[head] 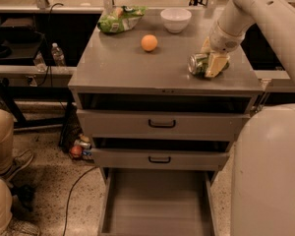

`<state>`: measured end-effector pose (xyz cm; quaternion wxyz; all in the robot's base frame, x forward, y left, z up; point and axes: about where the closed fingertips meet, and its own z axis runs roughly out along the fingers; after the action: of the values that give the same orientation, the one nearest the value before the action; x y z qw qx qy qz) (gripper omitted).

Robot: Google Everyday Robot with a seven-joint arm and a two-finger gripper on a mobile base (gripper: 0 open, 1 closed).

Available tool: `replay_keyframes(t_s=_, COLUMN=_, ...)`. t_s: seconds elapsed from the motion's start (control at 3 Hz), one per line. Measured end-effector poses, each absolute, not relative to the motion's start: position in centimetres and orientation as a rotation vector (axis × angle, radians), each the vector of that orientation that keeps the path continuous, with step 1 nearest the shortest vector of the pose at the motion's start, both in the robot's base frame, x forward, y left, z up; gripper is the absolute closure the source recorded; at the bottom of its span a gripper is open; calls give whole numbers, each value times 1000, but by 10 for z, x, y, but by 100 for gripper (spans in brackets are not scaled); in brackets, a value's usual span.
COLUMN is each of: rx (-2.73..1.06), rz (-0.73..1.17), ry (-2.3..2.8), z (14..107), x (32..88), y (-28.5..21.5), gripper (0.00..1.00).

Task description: Place green can into bottom drawer

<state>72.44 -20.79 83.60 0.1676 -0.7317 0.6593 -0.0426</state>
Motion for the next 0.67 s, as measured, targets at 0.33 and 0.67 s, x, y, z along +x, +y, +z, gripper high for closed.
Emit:
replay_keyframes(t_s=0.33, rx=-2082, rz=-121, ry=1876, z=836, x=724, y=-208, gripper=91)
replay_keyframes(t_s=0.67, rx=-2085, rz=-129, ry=1819, z=864, x=705, y=-204, gripper=100)
